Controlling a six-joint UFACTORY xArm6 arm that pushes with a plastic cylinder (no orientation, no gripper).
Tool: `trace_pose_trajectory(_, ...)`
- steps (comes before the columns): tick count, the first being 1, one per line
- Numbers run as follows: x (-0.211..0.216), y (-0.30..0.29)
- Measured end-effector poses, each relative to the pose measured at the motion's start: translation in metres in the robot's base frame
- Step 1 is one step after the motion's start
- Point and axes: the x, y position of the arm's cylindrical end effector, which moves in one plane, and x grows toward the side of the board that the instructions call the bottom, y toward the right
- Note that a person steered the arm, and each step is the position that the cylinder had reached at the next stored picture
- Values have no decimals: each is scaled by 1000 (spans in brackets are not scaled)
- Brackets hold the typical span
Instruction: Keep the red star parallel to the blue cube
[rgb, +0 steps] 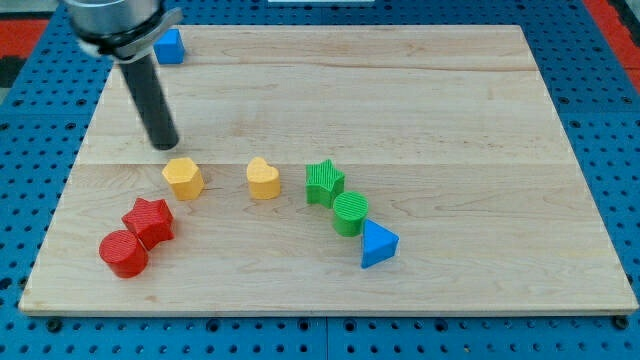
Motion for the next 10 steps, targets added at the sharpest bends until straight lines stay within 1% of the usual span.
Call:
trace_pose_trajectory(1,25,36)
trace_pose_trajectory(2,32,55)
trace_pose_trajectory(3,32,55)
trace_pose_trajectory(4,45,35)
trace_pose_trajectory(5,51,-31)
trace_pose_trajectory(6,73,-108)
trace_pose_trajectory(7,161,-87)
trace_pose_trajectory(8,191,-57)
trace_pose_trajectory(9,182,22)
trace_pose_trajectory(10,145,48)
